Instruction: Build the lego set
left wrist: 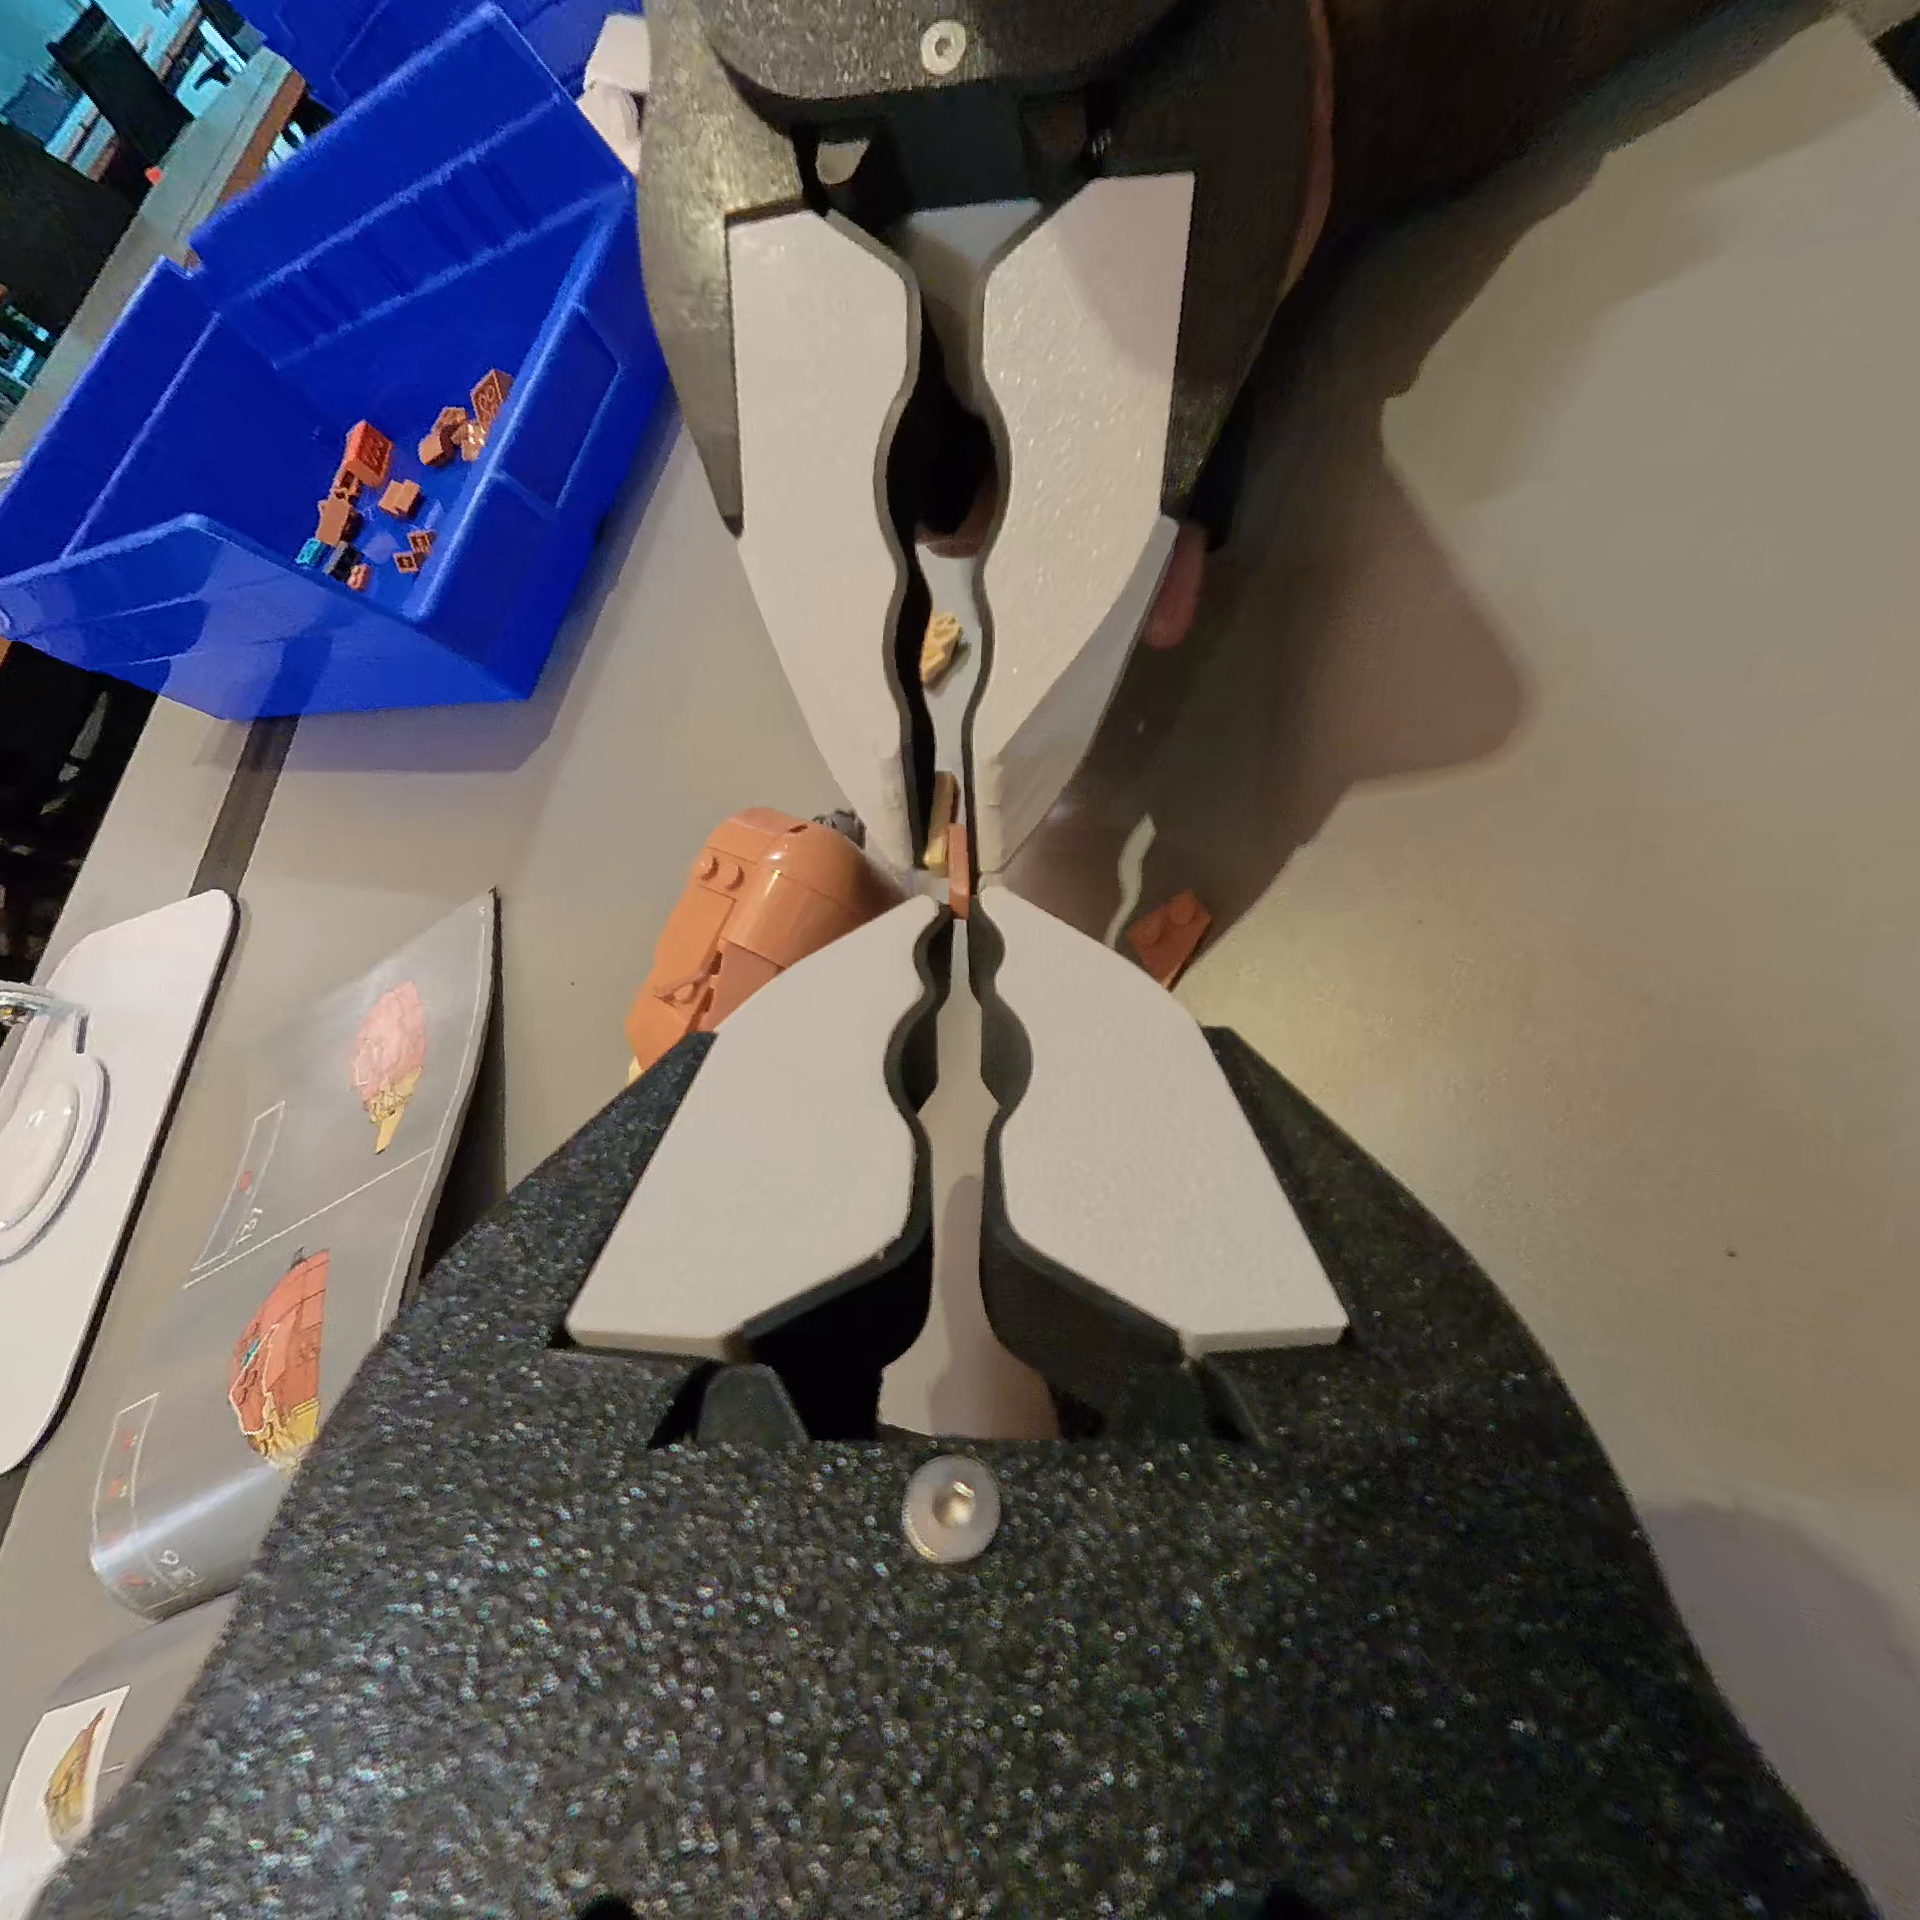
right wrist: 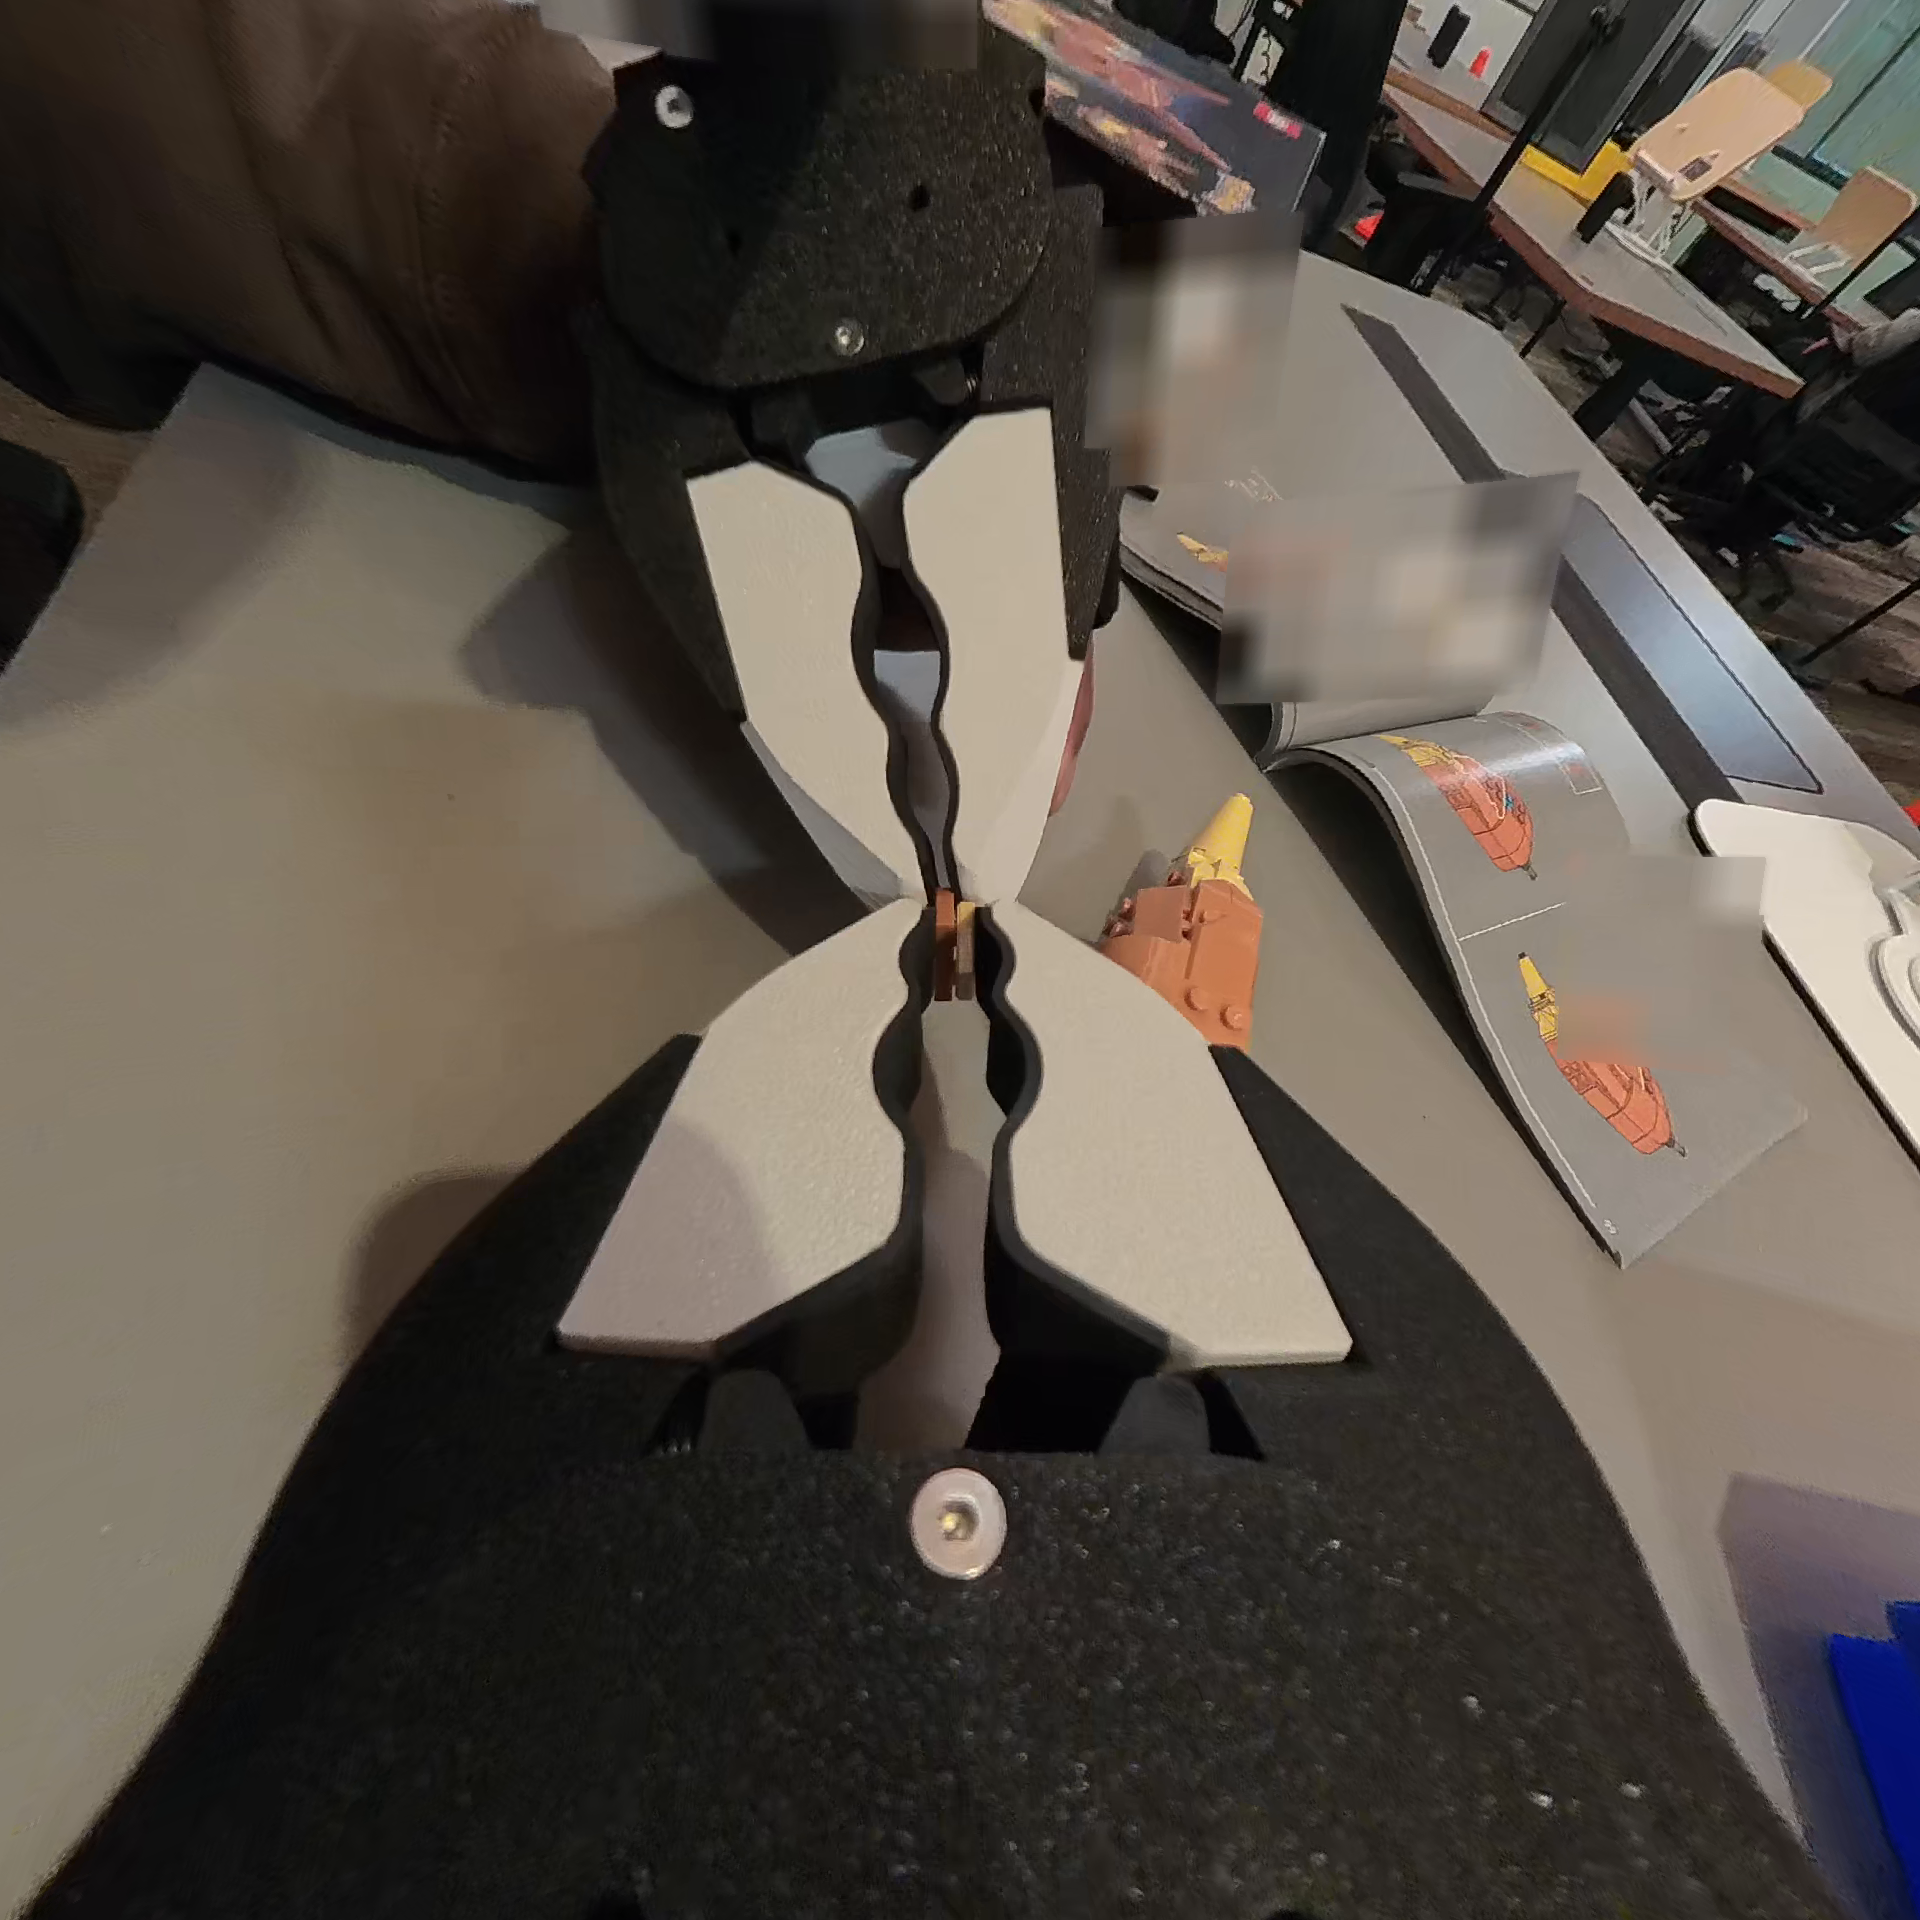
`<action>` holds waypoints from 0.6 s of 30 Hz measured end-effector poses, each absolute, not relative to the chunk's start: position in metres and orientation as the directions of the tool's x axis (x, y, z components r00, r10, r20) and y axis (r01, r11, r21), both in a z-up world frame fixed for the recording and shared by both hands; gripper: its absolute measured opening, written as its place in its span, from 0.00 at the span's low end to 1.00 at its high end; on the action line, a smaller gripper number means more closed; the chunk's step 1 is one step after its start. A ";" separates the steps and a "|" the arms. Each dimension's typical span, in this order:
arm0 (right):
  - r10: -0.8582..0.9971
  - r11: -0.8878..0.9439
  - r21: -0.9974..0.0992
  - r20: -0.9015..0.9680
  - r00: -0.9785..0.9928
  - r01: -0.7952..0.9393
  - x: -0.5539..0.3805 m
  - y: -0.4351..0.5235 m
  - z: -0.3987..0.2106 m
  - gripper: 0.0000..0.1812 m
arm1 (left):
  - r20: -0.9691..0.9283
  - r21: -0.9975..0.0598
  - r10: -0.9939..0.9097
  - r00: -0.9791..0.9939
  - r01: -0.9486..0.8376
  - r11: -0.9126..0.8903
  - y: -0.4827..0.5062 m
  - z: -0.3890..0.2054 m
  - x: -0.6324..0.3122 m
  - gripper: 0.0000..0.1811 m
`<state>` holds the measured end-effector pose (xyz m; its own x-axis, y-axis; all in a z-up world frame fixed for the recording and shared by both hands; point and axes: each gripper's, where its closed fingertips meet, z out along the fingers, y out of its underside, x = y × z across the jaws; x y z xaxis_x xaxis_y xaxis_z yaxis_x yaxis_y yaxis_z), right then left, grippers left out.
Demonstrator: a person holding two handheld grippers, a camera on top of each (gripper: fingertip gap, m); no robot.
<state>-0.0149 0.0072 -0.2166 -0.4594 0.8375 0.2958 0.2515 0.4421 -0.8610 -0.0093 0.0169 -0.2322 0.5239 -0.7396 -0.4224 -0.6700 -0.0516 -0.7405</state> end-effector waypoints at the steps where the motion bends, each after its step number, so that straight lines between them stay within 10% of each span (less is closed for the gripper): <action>1: 0.839 0.438 -0.865 0.297 -0.455 0.243 -0.015 0.007 -0.214 0.04 | -0.420 -0.752 -0.736 0.531 -0.658 -0.045 0.017 -0.230 -0.009 0.01; 18: 0.907 0.013 -0.994 -0.034 -0.420 0.108 -0.015 0.015 -0.174 0.04 | -0.214 -0.947 -0.738 0.640 -0.322 -0.004 0.019 -0.190 -0.005 0.03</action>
<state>-0.0153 0.0150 -0.1740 -0.4202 0.9068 -0.0335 0.1079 0.0133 -0.9941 -0.0053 0.0194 -0.1896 0.6401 -0.7379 -0.2139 -0.3215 -0.0043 -0.9469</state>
